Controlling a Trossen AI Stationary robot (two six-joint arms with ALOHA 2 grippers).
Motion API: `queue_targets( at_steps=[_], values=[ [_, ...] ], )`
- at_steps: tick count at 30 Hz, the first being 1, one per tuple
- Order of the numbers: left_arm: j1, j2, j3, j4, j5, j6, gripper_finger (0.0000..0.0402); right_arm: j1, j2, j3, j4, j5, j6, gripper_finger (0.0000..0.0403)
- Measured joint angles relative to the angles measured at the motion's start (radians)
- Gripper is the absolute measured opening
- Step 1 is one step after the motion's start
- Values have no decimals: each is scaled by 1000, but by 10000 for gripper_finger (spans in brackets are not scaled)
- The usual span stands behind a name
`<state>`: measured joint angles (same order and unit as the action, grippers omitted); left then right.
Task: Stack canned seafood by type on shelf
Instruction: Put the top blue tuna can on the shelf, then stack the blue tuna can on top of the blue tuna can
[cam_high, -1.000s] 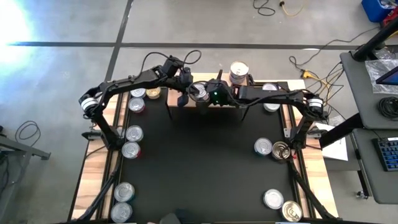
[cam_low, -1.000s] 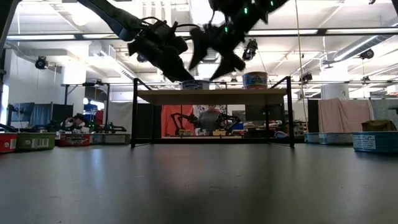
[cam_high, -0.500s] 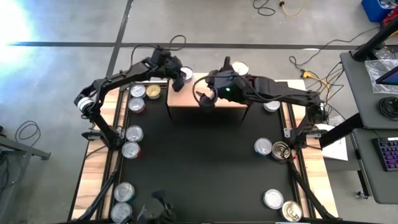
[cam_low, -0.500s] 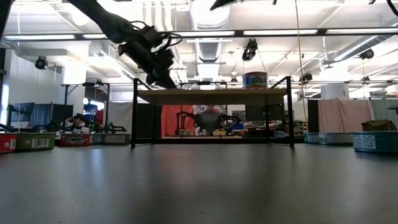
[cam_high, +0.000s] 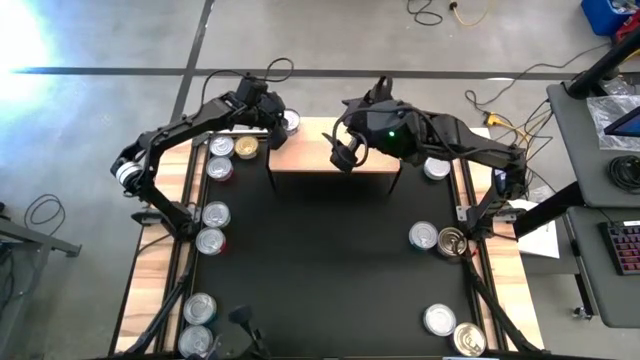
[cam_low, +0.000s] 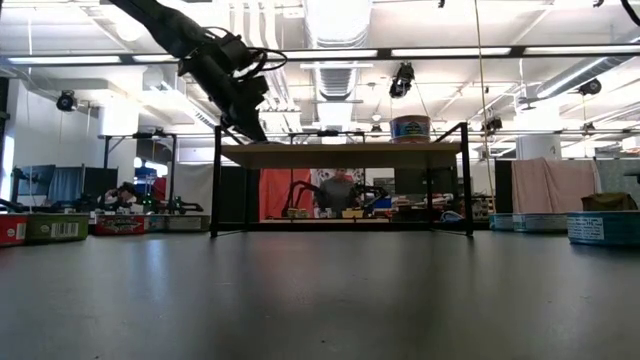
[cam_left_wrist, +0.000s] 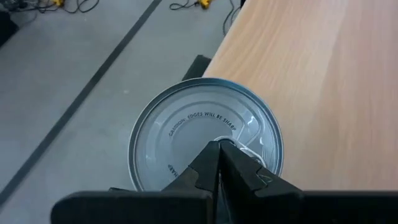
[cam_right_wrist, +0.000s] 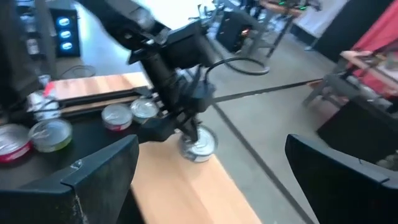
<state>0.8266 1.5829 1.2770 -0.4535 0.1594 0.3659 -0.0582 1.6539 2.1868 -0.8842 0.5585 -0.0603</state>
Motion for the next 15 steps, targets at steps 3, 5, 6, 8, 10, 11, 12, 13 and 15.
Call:
queue_targets(
  at_steps=[3, 5, 6, 8, 10, 11, 12, 13, 15],
  values=[
    [1, -3, 0, -18, -1, 15, 0, 1, 0, -2, -11, -39, 14, 395],
    [0, -5, 0, -24, 1, 13, 0, 1, 1, -8, -11, -41, 20, 395],
    [0, -7, 0, -24, 2, 5, 0, 1, 2, -12, -14, -42, 25, 395],
    [-2, -15, 0, -28, 3, -11, 0, -1, 3, -22, -20, -41, 40, 395],
    [-4, -32, 0, -30, 3, -17, 0, -4, 4, -35, -25, -6, 71, 395],
    [-5, -45, 0, -30, 3, -22, 0, -5, 5, -35, -40, 35, 95, 394],
    [-5, -61, 0, -31, 3, -33, 0, -5, 2, -35, -65, 84, 115, 393],
    [-5, -76, 4, -40, 3, -42, 0, -5, -5, -36, -98, 134, 133, 390],
    [-5, -104, 21, -81, 4, -57, 0, -5, -26, -31, -162, 220, 179, 379]
  ],
)
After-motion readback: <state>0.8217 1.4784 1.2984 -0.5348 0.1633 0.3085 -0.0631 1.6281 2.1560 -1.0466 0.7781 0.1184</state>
